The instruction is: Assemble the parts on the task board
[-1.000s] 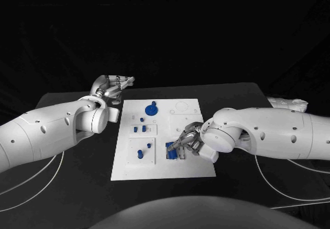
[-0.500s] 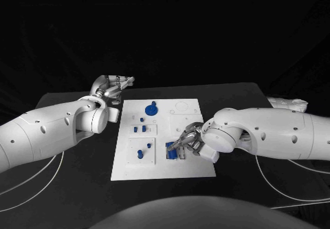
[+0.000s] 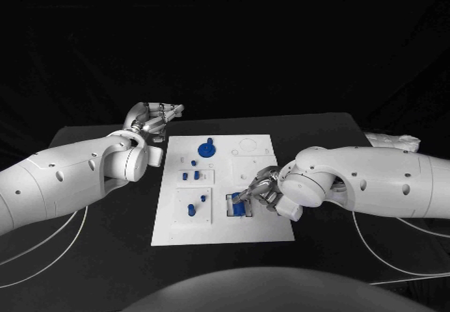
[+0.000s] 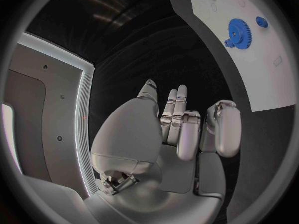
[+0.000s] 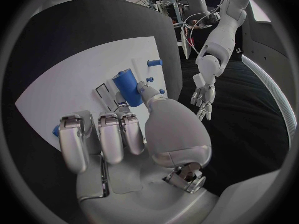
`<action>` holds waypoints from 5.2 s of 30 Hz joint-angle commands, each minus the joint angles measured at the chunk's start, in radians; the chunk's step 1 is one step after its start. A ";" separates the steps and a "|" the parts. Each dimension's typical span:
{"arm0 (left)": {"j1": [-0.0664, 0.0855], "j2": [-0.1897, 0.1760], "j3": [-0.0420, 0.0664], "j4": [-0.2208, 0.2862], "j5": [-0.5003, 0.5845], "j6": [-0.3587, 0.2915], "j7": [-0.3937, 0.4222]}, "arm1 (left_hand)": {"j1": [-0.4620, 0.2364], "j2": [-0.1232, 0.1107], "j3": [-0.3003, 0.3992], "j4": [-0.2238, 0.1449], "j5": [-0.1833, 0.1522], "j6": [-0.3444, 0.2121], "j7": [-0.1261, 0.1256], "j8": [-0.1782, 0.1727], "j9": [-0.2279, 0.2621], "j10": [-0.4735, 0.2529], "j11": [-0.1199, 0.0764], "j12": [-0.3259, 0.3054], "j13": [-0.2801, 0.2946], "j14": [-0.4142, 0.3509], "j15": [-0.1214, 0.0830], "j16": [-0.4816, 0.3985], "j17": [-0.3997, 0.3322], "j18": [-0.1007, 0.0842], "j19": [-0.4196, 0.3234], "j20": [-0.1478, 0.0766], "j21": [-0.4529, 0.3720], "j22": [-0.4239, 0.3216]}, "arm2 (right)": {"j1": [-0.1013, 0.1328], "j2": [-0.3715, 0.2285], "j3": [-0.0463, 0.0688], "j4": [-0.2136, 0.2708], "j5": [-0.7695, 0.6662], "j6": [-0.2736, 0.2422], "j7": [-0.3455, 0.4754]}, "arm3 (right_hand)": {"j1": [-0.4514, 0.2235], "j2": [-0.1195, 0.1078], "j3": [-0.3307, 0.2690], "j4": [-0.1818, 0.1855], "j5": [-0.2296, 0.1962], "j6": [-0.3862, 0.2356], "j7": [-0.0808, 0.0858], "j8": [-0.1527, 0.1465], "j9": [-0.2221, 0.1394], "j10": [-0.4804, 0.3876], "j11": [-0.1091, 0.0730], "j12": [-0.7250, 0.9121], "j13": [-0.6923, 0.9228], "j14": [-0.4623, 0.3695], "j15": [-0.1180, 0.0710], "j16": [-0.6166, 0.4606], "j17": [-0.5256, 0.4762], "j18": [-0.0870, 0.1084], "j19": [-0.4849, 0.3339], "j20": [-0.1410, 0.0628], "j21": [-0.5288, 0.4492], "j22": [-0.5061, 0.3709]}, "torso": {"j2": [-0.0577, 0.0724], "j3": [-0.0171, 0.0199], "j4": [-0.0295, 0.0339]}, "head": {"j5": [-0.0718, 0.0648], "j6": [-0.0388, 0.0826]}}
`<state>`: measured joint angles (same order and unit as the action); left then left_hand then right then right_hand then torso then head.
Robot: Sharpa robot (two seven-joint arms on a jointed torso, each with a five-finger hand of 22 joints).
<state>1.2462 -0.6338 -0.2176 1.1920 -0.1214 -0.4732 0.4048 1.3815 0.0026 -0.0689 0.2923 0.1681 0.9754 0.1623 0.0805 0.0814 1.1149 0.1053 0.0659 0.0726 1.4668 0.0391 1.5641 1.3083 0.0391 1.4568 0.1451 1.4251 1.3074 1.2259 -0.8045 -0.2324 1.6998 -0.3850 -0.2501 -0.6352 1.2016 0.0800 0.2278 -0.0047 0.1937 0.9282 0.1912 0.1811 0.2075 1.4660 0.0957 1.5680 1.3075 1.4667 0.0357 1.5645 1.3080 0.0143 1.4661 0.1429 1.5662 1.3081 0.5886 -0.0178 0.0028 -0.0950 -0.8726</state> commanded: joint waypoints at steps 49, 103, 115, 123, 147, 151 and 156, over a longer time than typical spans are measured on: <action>0.001 0.003 0.001 0.000 -0.004 0.017 0.000 | 0.001 0.008 -0.010 -0.001 0.005 -0.010 0.001 -0.002 0.001 -0.006 0.003 0.002 0.001 0.098 0.004 0.000 0.251 -0.003 0.001 0.003 -0.005 0.216 | -0.006 0.025 -0.001 -0.019 0.001 0.042 -0.021 | -0.072 -0.077 -0.098 0.056 -0.128 -0.117 0.012 -0.060 -0.011 0.105 0.036 0.003 0.263 0.104 0.026 0.006 0.263 -0.014 0.105 0.025 0.005 0.263 | 0.000 -0.0001 0.0001 | -0.003 0.000; 0.001 0.016 0.000 -0.012 -0.004 0.015 -0.004 | 0.001 0.008 -0.010 -0.001 0.005 -0.010 0.001 -0.002 0.001 -0.006 0.003 0.002 0.001 0.098 0.004 0.000 0.251 -0.003 0.001 0.003 -0.005 0.216 | 0.019 -0.383 -0.004 0.232 -0.292 -0.093 -0.006 | -0.058 -0.043 -0.202 0.054 -0.011 -0.255 -0.042 0.377 0.492 0.105 -0.015 0.003 0.263 0.104 -0.020 0.006 0.263 -0.014 0.105 -0.019 0.005 0.263 | -0.005 -0.0042 -0.0052 | -0.058 0.000; 0.001 0.016 0.000 -0.010 -0.004 0.012 -0.006 | 0.005 0.011 -0.014 -0.001 0.006 -0.010 0.001 -0.001 0.001 -0.007 0.003 0.002 0.001 0.098 0.004 0.000 0.250 -0.003 0.000 0.003 -0.006 0.216 | -0.021 -0.369 -0.004 0.232 -0.326 -0.170 -0.036 | -0.065 -0.051 -0.195 0.048 0.019 -0.265 -0.013 0.246 0.382 0.105 0.011 0.003 0.263 0.104 0.004 0.006 0.263 -0.014 0.105 0.003 0.005 0.263 | -0.001 -0.0053 -0.0019 | -0.075 0.000; 0.001 0.015 0.000 -0.010 -0.004 0.012 -0.004 | 0.005 0.011 -0.014 -0.001 0.006 -0.010 0.001 -0.001 0.001 -0.007 0.003 0.002 0.001 0.098 0.004 0.000 0.250 -0.003 0.000 0.003 -0.006 0.216 | -0.061 -0.341 -0.004 0.218 -0.317 -0.234 -0.021 | -0.026 -0.048 -0.171 0.014 0.037 -0.262 -0.010 0.210 0.340 0.105 0.016 0.003 0.263 0.104 0.009 0.006 0.263 -0.014 0.105 0.011 0.005 0.263 | -0.002 -0.0032 -0.0076 | -0.079 0.000; 0.001 0.009 0.000 -0.007 -0.004 0.013 -0.002 | 0.005 0.012 -0.015 -0.001 0.006 -0.010 0.001 -0.001 0.001 -0.007 0.003 0.002 0.001 0.098 0.004 0.000 0.251 -0.003 0.001 0.003 -0.005 0.216 | -0.122 -0.275 -0.004 0.182 -0.327 -0.279 0.000 | 0.021 -0.038 -0.138 -0.037 0.041 -0.268 -0.049 0.380 0.446 0.105 -0.020 0.003 0.263 0.104 -0.024 0.006 0.263 -0.014 0.105 -0.019 0.005 0.263 | -0.003 -0.0041 -0.0044 | -0.090 0.000; 0.001 0.008 0.000 -0.006 -0.004 0.012 -0.002 | 0.005 0.012 -0.015 -0.001 0.006 -0.010 0.001 -0.001 0.001 -0.007 0.003 0.002 0.001 0.098 0.004 0.000 0.251 -0.003 0.001 0.003 -0.005 0.216 | -0.124 -0.265 -0.004 0.175 -0.333 -0.277 -0.001 | 0.019 -0.034 -0.135 -0.037 0.044 -0.268 -0.052 0.401 0.462 0.105 -0.023 0.003 0.263 0.104 -0.027 0.006 0.263 -0.014 0.105 -0.022 0.005 0.263 | -0.002 -0.0034 -0.0045 | -0.094 0.000; 0.001 0.006 0.000 -0.006 -0.004 0.011 -0.002 | 0.005 0.012 -0.015 -0.001 0.006 -0.010 0.001 -0.001 0.001 -0.007 0.003 0.002 0.001 0.098 0.004 0.000 0.251 -0.003 0.001 0.003 -0.005 0.216 | -0.128 -0.251 -0.004 0.162 -0.343 -0.273 -0.003 | 0.015 -0.029 -0.134 -0.034 0.046 -0.269 -0.054 0.412 0.472 0.105 -0.025 0.003 0.263 0.104 -0.029 0.006 0.263 -0.014 0.105 -0.024 0.005 0.263 | -0.003 -0.0035 -0.0040 | -0.096 0.000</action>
<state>1.2461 -0.6285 -0.2178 1.1836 -0.1219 -0.4697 0.3953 1.3866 0.0077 -0.0784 0.2936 0.1681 0.9718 0.1657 0.0805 0.0819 1.1149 0.1053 0.0659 0.0726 1.4669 0.0391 1.5641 1.3083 0.0391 1.4568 0.1451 1.4251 1.3074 1.1004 -1.0590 -0.2364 1.8653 -0.7057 -0.5264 -0.6436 1.2177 0.0378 0.0899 -0.0389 0.2361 0.6565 0.1440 0.5899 0.6787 1.4653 0.0764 1.5680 1.3073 1.4648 0.0156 1.5645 1.3077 0.0142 1.4680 0.1267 1.5662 1.3075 0.5856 -0.0215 -0.0016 -0.1904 -0.8726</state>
